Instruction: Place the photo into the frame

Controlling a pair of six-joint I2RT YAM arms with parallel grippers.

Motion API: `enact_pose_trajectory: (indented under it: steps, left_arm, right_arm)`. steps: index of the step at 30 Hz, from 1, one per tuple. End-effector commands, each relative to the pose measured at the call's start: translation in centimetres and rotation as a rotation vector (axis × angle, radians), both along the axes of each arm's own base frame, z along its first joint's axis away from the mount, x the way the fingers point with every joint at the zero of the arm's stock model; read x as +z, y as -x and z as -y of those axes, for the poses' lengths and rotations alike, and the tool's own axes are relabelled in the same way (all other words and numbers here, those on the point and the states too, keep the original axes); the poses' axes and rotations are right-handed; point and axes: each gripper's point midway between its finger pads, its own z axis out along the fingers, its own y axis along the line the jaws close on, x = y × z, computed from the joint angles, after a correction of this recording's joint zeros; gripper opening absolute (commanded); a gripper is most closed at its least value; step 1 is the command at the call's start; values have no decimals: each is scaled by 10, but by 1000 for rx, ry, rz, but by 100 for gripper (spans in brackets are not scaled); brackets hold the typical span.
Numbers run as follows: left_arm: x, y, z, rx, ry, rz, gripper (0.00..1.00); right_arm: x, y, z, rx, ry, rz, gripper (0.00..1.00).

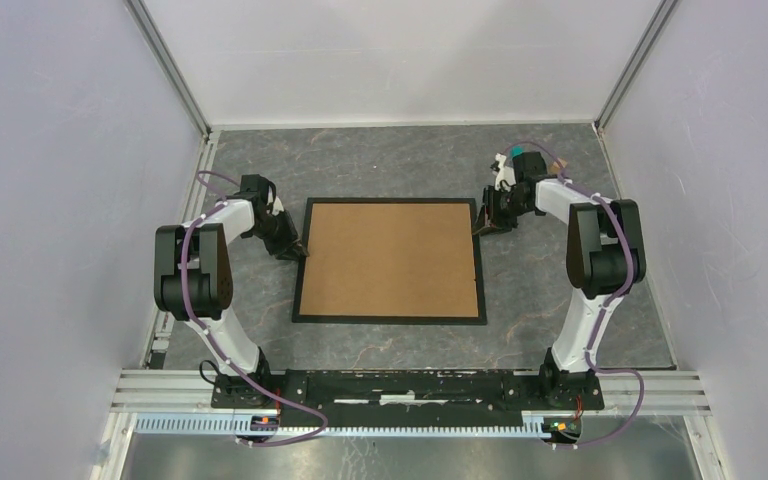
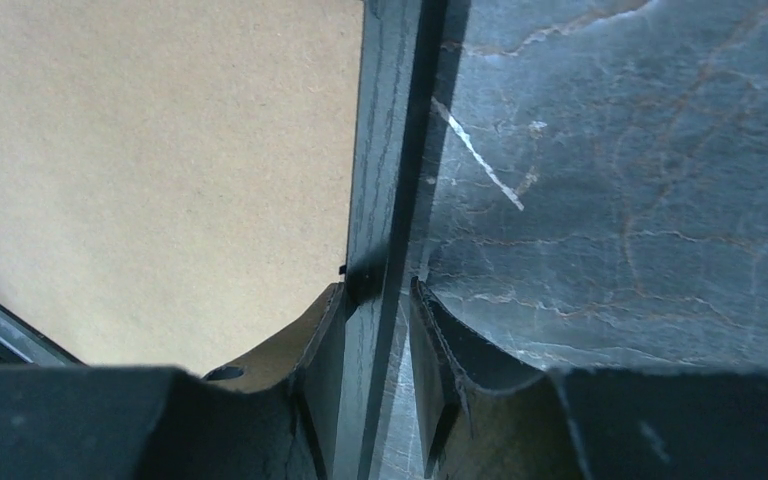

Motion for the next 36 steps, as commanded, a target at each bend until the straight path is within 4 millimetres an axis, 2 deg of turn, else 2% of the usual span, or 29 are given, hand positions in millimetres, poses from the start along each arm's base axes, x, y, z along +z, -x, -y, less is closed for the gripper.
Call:
enact_pose_trajectory:
  steps: [1,10,14,17,20,31,36]
  left_arm:
    - [-14,5,4,-24,-6,-20,29]
    - [-15,6,5,-25,0,-23,28]
    - [-15,6,5,-26,3,-24,28]
    - [-15,6,5,-27,3,-22,28]
    - [-16,6,6,-28,7,-26,28]
    - [-14,5,6,-27,6,-19,28]
    - [-14,6,6,-29,5,-20,28]
  right_arm:
    - [-1,-4,-2,31,24,-10,34]
    - [-23,-3,9,7,87,-77,31]
    - [-11,-8,2,18,-1,-58,34]
    - [3,-7,2,6,-62,-31,37]
    - [8,-3,6,-3,-84,-27,37]
    - [-9,-9,19,-24,18,-48,34]
    - [-21,-5,13,6,48,-80,33]
